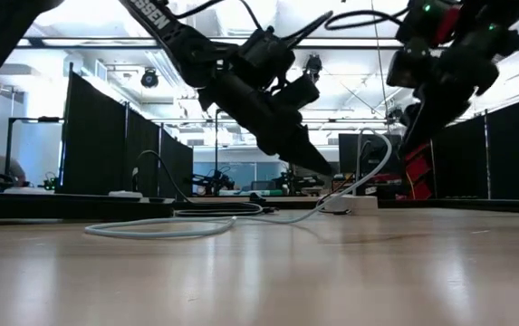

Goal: Insert USB
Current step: Insert the left white USB cable into the white charger adapter

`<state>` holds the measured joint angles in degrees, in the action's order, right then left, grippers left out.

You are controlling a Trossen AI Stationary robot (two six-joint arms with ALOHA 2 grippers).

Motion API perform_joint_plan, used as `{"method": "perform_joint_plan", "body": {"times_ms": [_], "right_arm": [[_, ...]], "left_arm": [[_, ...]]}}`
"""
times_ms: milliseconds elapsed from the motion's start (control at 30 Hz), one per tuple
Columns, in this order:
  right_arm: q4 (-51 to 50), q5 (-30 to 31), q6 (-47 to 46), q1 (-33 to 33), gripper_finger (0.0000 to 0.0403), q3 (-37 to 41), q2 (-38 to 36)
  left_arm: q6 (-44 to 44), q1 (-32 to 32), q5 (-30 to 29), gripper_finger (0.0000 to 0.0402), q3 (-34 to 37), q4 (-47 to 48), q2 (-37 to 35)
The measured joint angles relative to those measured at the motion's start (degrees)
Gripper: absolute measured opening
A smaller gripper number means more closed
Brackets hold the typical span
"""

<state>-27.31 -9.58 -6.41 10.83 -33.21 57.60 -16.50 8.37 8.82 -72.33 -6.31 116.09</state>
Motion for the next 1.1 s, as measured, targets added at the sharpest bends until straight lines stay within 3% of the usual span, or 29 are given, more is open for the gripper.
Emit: {"method": "perform_joint_plan", "body": {"times_ms": [200, 333, 400, 533, 633, 767, 1100], "right_arm": [[-0.1, -1.74, -6.91, -2.98, 0.019, 0.46, 0.5], [-5.06, -5.19, -6.26, -3.77, 0.019, -0.4, 0.68], [-12.3, -2.86, -6.02, -5.72, 0.019, -2.24, 0.68], [-28.74, 7.37, -6.63, -11.55, 0.019, -6.79, 0.68], [-36.66, 8.17, -9.31, -15.2, 0.019, -7.98, 0.68], [-45.72, 7.93, -9.48, -18.03, 0.019, -7.57, 1.86], [-46.47, 11.13, -4.03, -22.77, 0.019, -7.65, 10.54]], "left_arm": [[5.7, -4.6, -14.34, 0.0025, 1.65, -1.36, -0.04], [11.22, -10.66, -18.52, 0.0025, 1.74, 1.06, -0.37], [13.35, -14.02, -21.7, 0.0025, 1.74, 0.89, -0.63], [18.69, -20.33, -31.04, 0.0025, 1.74, 0.93, -0.74], [23.8, -24.23, -36.59, 0.0025, 1.74, -0.43, -0.85], [27.26, -28.3, -38.91, 0.0025, 1.74, -4.11, -0.85], [27.55, -34.79, -43.81, 0.0025, 1.74, -10.5, -0.87]]}}
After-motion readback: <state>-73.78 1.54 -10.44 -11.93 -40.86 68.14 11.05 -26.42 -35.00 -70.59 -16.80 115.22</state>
